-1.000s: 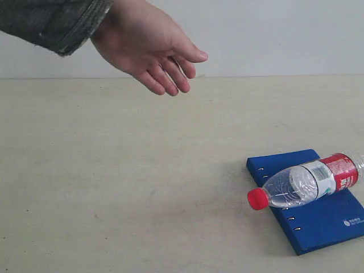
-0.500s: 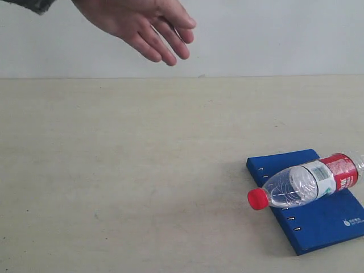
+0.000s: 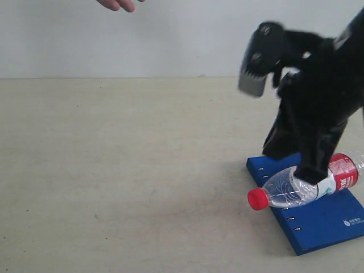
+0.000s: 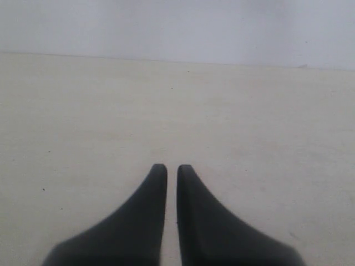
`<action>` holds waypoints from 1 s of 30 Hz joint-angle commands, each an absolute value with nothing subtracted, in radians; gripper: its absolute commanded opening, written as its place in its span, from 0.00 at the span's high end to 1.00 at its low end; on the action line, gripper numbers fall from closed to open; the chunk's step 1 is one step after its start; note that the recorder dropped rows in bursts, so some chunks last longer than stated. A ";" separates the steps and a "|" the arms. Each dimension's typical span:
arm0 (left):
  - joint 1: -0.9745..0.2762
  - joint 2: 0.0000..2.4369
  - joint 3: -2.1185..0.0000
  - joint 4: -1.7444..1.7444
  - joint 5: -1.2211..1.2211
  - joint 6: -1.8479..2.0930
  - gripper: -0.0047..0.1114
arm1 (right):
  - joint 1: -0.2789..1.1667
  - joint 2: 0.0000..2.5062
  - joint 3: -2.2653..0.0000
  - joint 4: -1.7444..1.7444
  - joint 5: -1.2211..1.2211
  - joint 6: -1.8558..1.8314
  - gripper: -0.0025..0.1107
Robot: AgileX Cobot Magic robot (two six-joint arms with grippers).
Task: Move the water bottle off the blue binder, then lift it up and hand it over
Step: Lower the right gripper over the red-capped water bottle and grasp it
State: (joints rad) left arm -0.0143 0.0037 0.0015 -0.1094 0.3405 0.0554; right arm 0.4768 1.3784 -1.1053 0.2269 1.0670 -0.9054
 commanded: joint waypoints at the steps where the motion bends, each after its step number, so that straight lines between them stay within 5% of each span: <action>1: -0.022 0.000 0.000 -0.109 0.337 0.061 0.90 | 0.596 1.467 -1.114 0.238 1.092 -0.950 0.90; 7: -0.022 0.000 0.000 -0.109 0.337 0.061 0.90 | 0.649 1.531 -1.114 0.088 1.121 -0.976 0.48; 9: -0.022 0.000 0.000 -0.109 0.337 0.061 0.90 | 0.649 1.537 -1.114 0.053 1.094 -0.965 0.40; 30: -0.022 0.000 0.000 -0.109 0.337 0.061 0.90 | 0.645 1.712 -1.093 -0.111 0.996 -0.968 0.41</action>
